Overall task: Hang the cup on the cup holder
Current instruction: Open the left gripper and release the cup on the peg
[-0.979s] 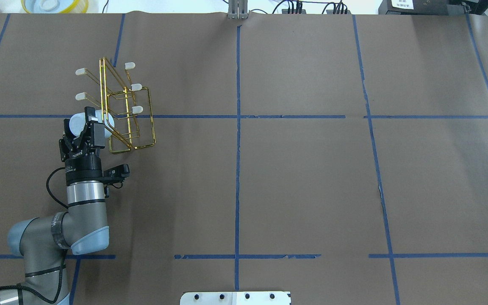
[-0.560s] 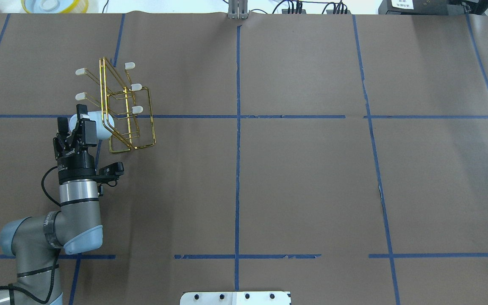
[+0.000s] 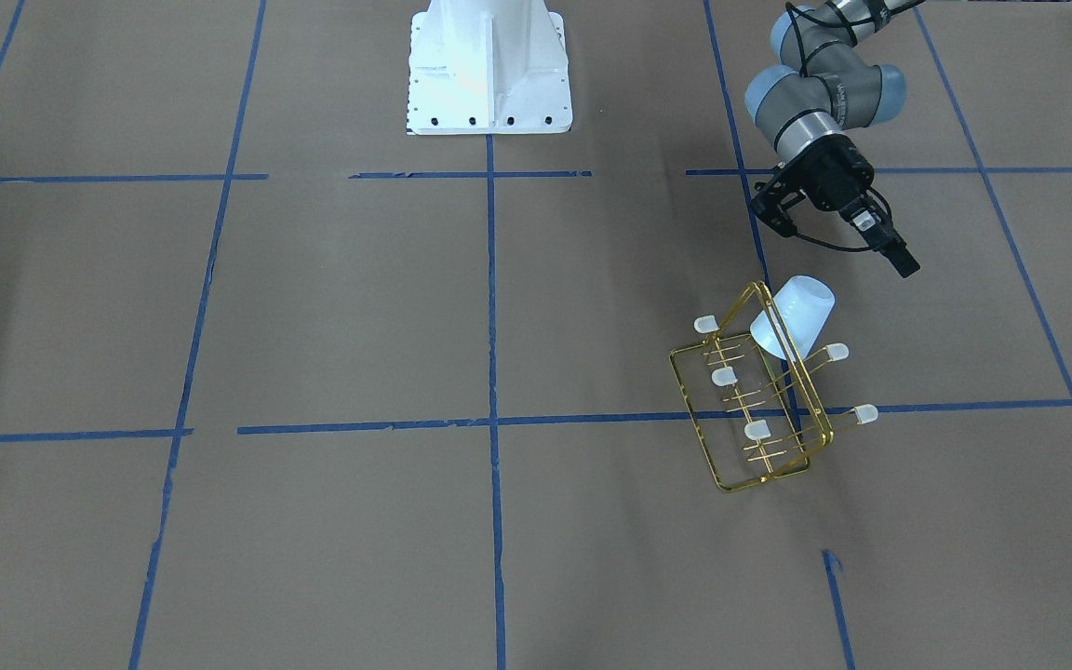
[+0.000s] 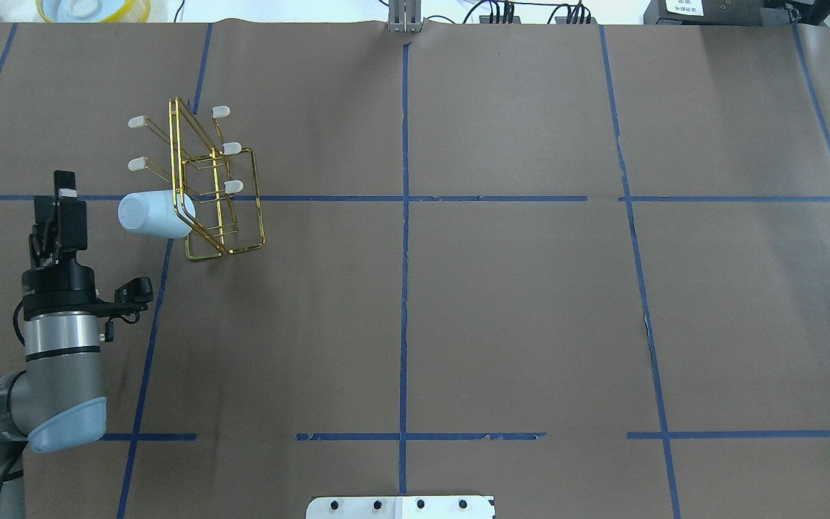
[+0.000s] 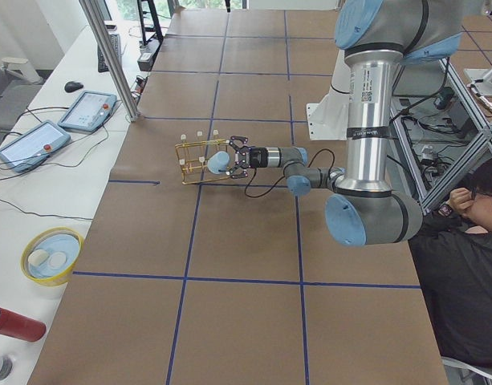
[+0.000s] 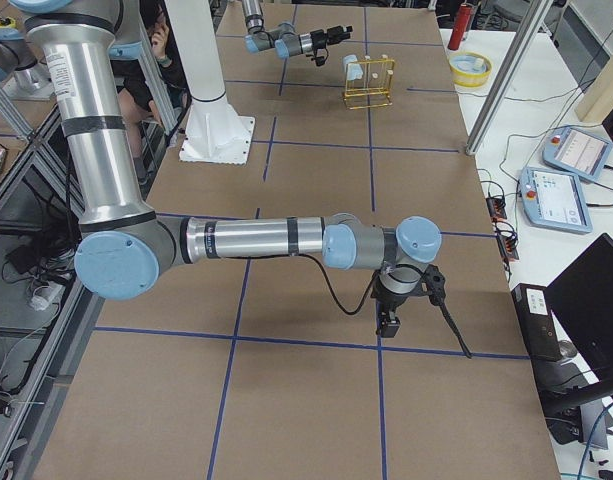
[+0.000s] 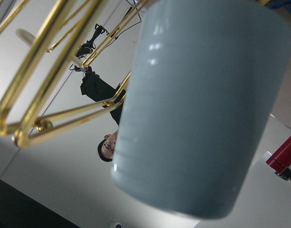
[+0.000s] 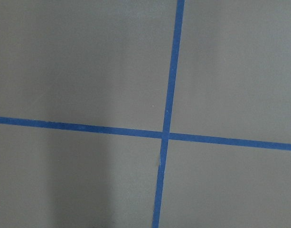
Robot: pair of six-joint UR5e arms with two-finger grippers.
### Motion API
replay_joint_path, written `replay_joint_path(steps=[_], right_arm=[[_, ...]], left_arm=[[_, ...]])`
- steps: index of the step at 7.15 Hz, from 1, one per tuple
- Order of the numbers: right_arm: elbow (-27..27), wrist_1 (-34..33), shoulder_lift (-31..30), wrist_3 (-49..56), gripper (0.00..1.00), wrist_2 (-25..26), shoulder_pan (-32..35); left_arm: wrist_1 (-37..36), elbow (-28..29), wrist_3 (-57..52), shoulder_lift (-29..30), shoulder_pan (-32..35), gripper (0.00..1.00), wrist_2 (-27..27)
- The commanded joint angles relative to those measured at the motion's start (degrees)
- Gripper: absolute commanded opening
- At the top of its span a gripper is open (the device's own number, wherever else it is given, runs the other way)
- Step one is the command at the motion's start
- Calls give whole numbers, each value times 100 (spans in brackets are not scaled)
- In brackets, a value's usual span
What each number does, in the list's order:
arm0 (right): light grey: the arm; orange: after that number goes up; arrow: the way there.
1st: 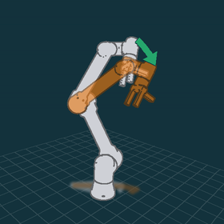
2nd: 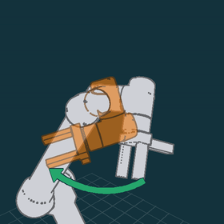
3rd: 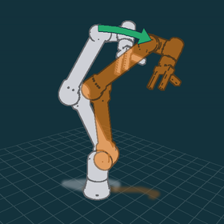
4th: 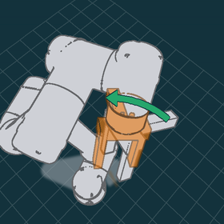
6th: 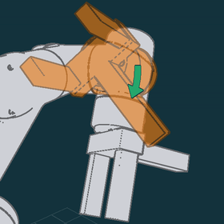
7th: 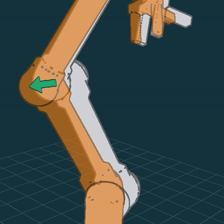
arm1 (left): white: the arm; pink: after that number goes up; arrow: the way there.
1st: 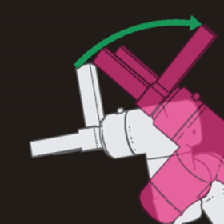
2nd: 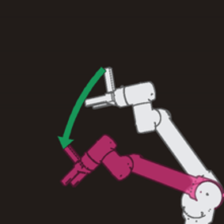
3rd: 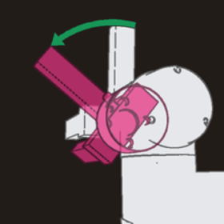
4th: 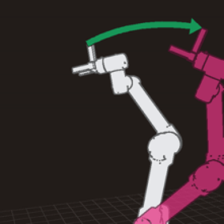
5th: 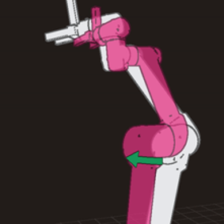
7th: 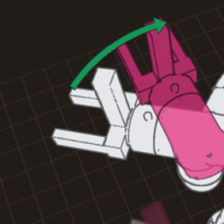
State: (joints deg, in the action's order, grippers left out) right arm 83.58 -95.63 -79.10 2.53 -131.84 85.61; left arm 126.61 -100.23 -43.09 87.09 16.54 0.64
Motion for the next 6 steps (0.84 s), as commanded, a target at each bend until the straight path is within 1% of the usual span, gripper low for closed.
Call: replay_joint_path(steps=[1, 3, 4, 5, 6], right_arm=[[0, 0, 0, 2, 100, 0, 0], [0, 0, 0, 2, 100, 0, 0], [0, 0, 0, 2, 100, 0, 0], [0, 0, 9, -7, 100, 0, 0], [0, 0, 0, 2, 100, 0, 0]], left_arm=[[13, -383, 1244, -429, -10, 100, 24], [74, -594, 2623, -605, -2, 100, 42], [231, -595, 3492, -641, -2, 100, 225], [616, -603, 4440, -702, 7, 100, 635], [1211, -673, 4798, -729, 16, 100, 1109]])
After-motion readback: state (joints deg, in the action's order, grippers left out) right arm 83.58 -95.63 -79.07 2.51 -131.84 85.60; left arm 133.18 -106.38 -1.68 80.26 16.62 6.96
